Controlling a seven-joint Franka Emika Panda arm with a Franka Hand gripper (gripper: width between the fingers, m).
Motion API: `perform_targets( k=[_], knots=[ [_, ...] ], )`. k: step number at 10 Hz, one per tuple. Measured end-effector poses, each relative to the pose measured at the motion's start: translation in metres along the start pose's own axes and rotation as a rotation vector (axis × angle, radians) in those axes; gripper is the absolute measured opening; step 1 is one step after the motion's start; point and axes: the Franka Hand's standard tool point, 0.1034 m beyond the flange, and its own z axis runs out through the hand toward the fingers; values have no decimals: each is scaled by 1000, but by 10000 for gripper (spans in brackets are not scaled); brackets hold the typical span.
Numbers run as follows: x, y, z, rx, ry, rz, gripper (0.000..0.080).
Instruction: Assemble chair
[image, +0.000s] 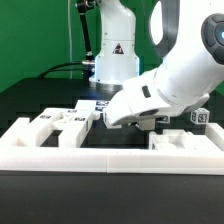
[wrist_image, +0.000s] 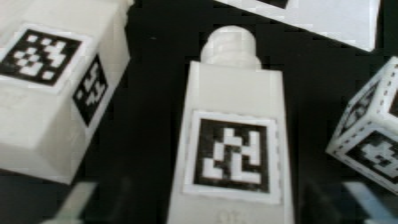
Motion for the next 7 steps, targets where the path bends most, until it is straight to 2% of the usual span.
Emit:
perform_targets(
  k=[1,2,5,7],
  knots=[
    [1,-2,0,-2,1,-2,312],
    [1,-4,0,-5,1,-6,289],
    [3,-9,-3,-10,3,-13,289],
    [-5,-12,-19,-7,-5,-14,289]
  ],
)
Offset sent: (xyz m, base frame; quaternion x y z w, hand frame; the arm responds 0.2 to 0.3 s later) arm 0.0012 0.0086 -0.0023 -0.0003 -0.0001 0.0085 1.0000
